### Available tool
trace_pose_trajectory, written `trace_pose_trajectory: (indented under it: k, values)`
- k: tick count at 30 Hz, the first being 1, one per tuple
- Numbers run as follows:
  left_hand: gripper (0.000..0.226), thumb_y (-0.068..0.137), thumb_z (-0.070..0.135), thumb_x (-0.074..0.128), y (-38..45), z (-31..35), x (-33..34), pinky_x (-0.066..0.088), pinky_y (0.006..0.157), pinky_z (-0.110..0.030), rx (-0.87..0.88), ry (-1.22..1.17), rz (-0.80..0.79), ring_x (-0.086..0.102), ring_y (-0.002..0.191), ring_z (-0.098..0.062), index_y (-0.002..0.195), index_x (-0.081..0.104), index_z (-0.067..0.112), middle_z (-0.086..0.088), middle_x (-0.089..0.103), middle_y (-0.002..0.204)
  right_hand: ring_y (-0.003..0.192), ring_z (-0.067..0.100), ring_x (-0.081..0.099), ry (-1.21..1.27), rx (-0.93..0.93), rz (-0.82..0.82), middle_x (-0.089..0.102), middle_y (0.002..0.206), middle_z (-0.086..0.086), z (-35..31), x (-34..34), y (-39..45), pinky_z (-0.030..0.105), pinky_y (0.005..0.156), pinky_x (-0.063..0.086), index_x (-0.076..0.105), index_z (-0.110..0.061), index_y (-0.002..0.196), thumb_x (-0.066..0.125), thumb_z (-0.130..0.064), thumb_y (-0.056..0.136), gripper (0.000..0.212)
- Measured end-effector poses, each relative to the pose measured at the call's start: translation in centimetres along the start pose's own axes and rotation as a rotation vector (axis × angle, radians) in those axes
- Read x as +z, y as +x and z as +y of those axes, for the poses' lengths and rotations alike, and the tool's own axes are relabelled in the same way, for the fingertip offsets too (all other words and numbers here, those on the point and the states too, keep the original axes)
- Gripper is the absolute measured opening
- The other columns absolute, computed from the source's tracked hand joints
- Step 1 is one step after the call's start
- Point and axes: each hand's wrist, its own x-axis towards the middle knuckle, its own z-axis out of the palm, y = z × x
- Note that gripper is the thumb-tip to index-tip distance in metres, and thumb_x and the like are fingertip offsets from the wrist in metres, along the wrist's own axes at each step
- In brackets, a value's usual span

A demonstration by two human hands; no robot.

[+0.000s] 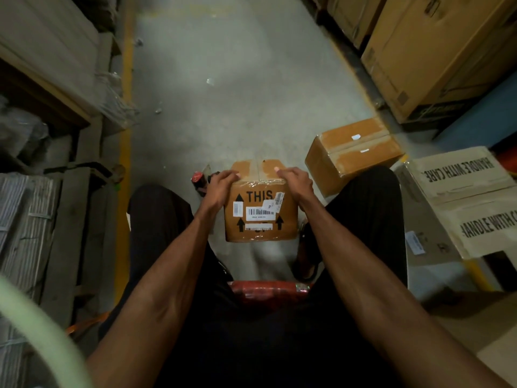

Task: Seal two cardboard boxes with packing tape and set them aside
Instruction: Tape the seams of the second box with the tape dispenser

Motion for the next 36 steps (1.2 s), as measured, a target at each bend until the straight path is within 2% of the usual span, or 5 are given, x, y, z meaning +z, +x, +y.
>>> trace_pose_trajectory:
  k: [11,16,24,28,36]
  values:
    - [0.065,0.072,0.064,0.08,0.7,1.1,-0.2,0.06,0.091,-0.052,0.051,-0.243,0.184,0.074,0.102,-0.028,0.128,0.064,0.036,-0.01,0.067,0.128,0.137,0.029,0.048,0.123,-0.18,-0.088,0.042,0.157,0.007,-3.5,0.1,-0.5,0.054,0.111,0.043,0.038,-0.037,0.152,0.08,-0.058,0.075,0.091]
    - [0.044,0.092,0.043,0.071,-0.2,1.5,0.4,0.062,0.083,-0.033,0.095,-0.19,0.223,0.075,0.092,-0.015,0.129,0.067,0.02,0.002,0.066,0.111,0.127,0.025,0.057,0.123,-0.172,-0.084,0.047,0.154,0.007,-2.7,0.4,-0.9,0.045,0.104,0.051,0.041,-0.037,0.15,0.078,-0.06,0.077,0.085]
    - [0.051,0.092,0.051,0.068,0.3,2.4,0.2,0.061,0.087,-0.05,0.083,-0.115,0.162,0.077,0.092,-0.025,0.133,0.063,0.022,-0.009,0.076,0.102,0.12,0.023,0.058,0.103,-0.18,-0.037,0.047,0.152,0.012,-3.4,-0.4,-0.9,0.031,0.092,0.049,0.048,-0.027,0.148,0.074,-0.041,0.089,0.066]
    - [0.044,0.092,0.052,0.068,0.7,2.2,0.1,0.062,0.085,-0.051,0.085,-0.087,0.174,0.077,0.09,-0.025,0.126,0.067,0.025,-0.008,0.078,0.099,0.079,-0.003,0.052,0.11,-0.18,-0.028,0.051,0.146,0.007,-3.4,-0.3,-0.8,0.008,0.06,0.042,0.05,-0.027,0.145,0.074,-0.039,0.09,0.061]
    - [0.031,0.095,0.048,0.067,0.3,2.9,-0.1,0.063,0.083,-0.049,0.144,-0.009,0.132,0.076,0.094,-0.022,0.12,0.07,0.03,-0.007,0.075,0.11,0.076,-0.003,0.064,0.136,-0.239,-0.002,0.064,0.119,-0.001,-3.1,-0.5,-0.5,0.007,0.054,0.048,0.066,-0.025,0.12,0.078,-0.03,0.088,0.034]
